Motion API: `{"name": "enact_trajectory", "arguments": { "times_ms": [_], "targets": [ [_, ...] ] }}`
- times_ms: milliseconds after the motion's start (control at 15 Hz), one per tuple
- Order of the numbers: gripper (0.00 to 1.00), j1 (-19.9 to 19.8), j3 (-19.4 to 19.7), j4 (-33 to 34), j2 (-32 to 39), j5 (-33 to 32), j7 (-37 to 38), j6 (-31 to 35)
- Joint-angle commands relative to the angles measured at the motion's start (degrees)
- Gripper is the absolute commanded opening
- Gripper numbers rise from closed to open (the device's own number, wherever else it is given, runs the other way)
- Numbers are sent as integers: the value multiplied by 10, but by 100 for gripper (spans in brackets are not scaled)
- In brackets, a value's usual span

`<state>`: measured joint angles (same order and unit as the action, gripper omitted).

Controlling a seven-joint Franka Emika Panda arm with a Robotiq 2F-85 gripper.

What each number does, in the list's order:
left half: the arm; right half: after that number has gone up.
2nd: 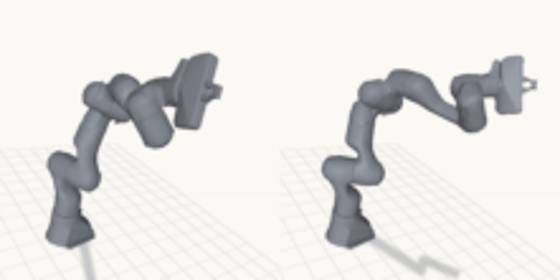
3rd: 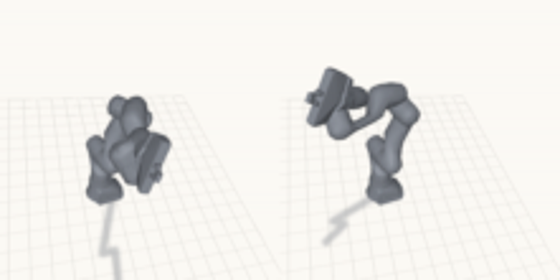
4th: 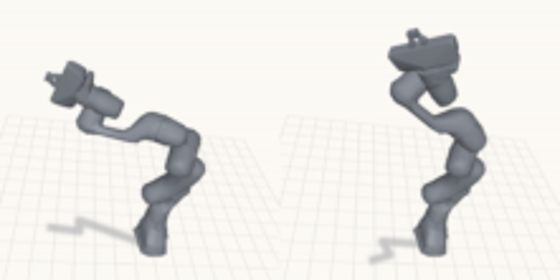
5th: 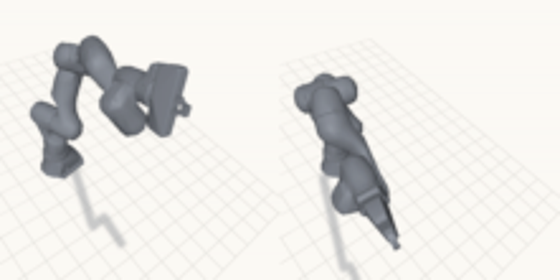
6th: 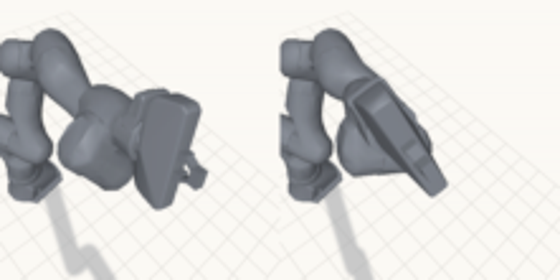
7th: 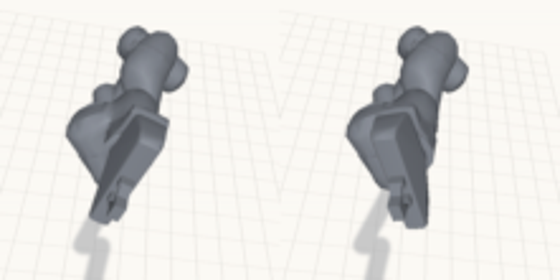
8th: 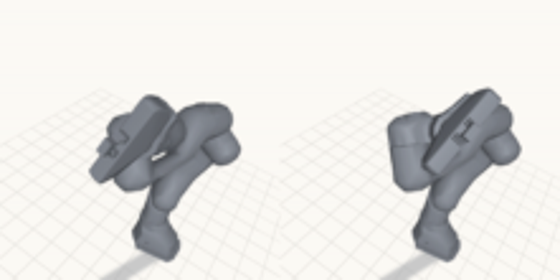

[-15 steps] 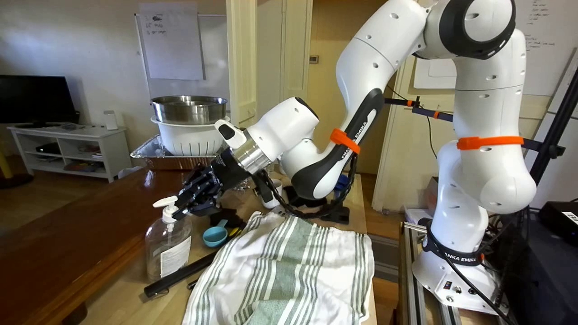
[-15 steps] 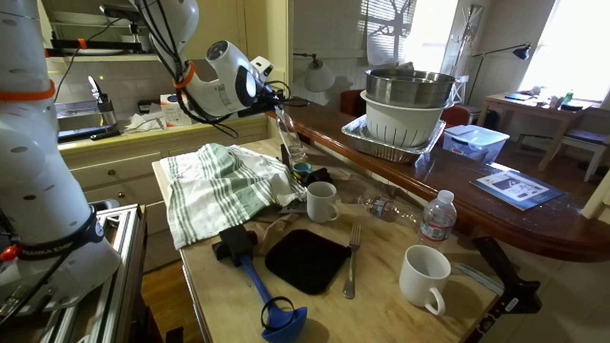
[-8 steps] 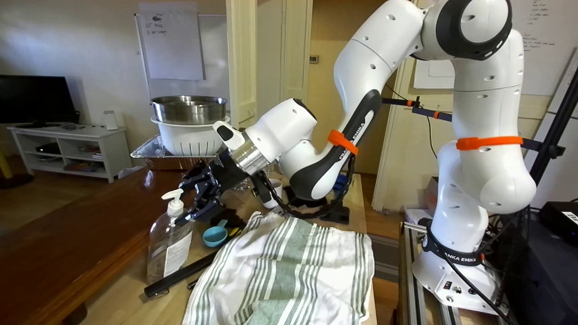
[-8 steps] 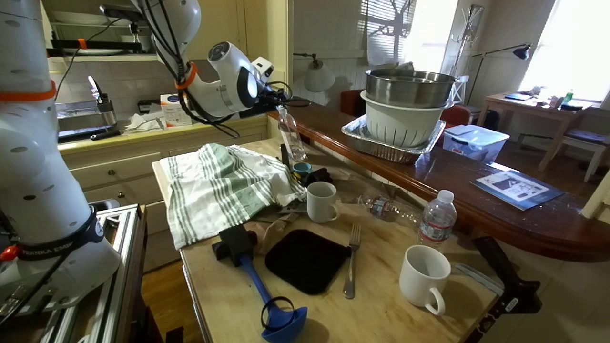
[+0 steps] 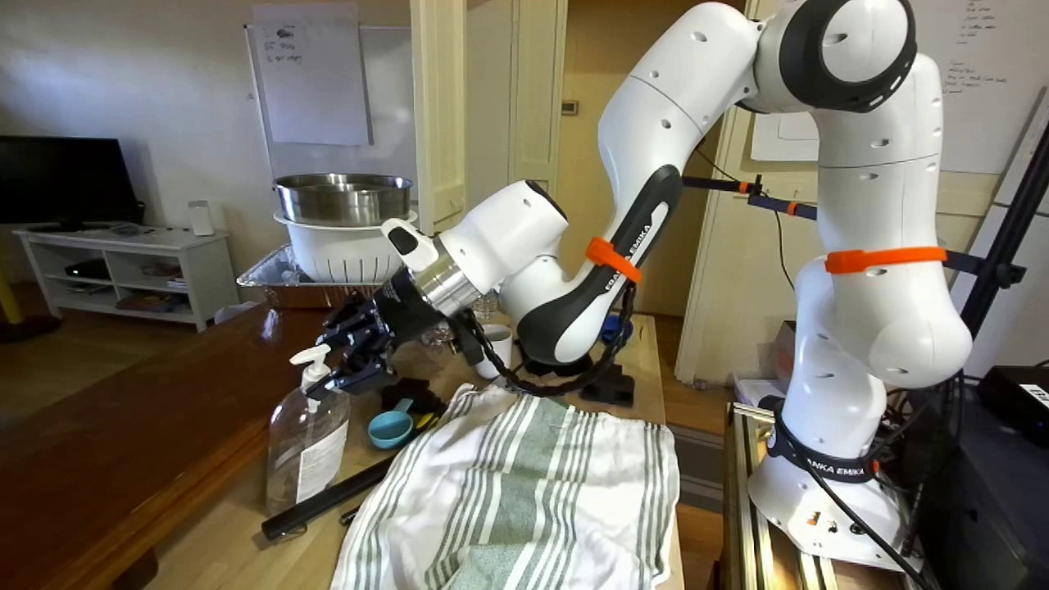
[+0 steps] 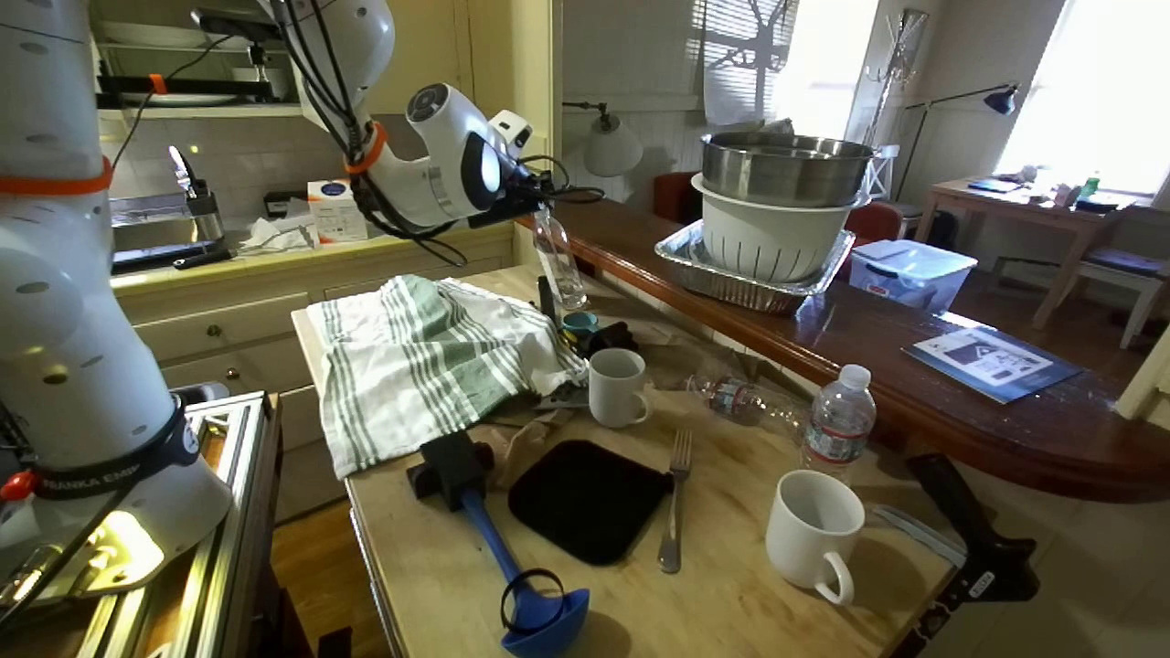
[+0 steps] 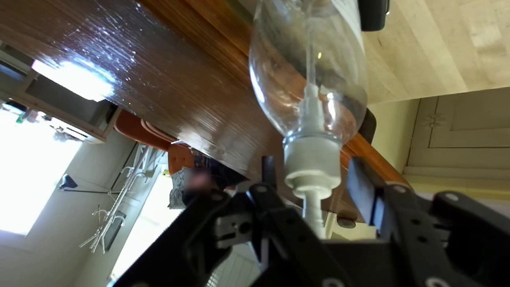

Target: Unfold the white tea towel and put the clear bottle on the left on the top counter

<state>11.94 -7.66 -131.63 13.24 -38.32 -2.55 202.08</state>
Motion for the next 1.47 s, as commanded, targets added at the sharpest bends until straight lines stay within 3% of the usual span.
{"name": "enact_trajectory", "arguments": {
  "times_ms": [0,133,200,533,600,1067,1200,1267,1400],
  "targets": [
    [60,-17,-20,11,28,31,-45,35],
    [66,-22,-27,15,37,37,-52,44],
    [42,-10,-13,18,40,23,-40,49],
    [9,-9,-17,10,23,24,-29,21],
    [9,-12,-28,5,12,63,-45,11],
    [9,25,-34,-7,-87,104,9,-124],
    [9,23,-52,-5,-112,104,33,-156],
    [9,33,-66,-9,-119,161,9,-170],
    [9,48,-87,11,-123,207,25,-210]
  ]
}}
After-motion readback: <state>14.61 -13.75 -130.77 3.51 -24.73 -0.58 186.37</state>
